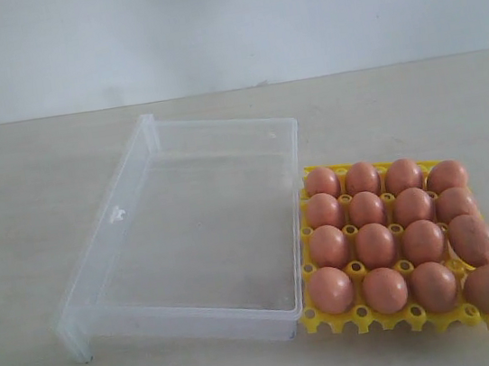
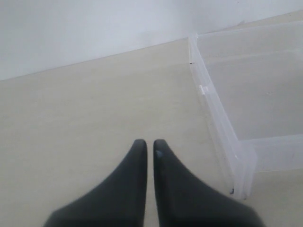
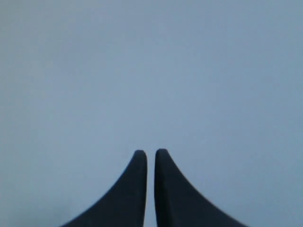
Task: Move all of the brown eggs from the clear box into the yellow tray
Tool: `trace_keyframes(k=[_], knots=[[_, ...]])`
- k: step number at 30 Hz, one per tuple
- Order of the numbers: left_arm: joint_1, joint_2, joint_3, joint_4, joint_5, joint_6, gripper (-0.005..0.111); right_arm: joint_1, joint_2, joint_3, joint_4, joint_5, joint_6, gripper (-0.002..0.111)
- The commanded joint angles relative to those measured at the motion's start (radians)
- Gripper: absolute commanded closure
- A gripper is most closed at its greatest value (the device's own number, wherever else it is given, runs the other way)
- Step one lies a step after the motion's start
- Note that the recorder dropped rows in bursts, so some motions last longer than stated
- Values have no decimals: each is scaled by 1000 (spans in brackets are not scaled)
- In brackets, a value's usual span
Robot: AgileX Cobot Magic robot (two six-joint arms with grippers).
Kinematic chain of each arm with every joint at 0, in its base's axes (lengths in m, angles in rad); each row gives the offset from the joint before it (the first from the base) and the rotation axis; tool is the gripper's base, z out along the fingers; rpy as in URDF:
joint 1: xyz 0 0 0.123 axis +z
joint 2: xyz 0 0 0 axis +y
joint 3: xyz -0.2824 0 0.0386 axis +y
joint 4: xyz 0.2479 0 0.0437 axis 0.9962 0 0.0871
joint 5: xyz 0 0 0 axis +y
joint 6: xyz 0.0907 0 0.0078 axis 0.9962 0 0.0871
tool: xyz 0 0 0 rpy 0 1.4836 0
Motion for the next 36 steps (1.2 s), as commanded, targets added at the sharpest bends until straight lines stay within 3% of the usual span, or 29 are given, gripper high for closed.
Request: trace_keyframes(k=[1, 4, 7, 12, 15, 18, 23, 25, 30, 36], knots=[[4, -4, 4, 0, -4, -11, 103, -30, -61, -238, -213, 10, -258, 107], [4, -4, 4, 0, -4, -11, 103, -28, -138, -396, -613, 463, -507, 107], [4, -4, 4, 0, -4, -11, 103, -25, -229, -541, -921, 1003, -384, 107], [4, -4, 4, 0, -4, -11, 103, -29, -343, -677, -873, 1635, 34, 107], [4, -4, 4, 0, -4, -11, 103, -29, -405, -629, -764, 1841, 57, 107], [4, -4, 4, 0, -4, -11, 103, -29, -500, -474, -590, 1699, -113, 107], [4, -4, 4, 0, -4, -11, 103, -27, -675, -46, -85, 990, -281, 107], [4, -4, 4, 0, -4, -11, 103, -27, -686, 88, -51, 856, -284, 107], [4, -4, 4, 0, -4, -11, 103, -27, -688, 327, -44, 890, -109, 107], [4, -4, 4, 0, -4, -11, 103, -27, -686, 404, -40, 1060, 26, 107]])
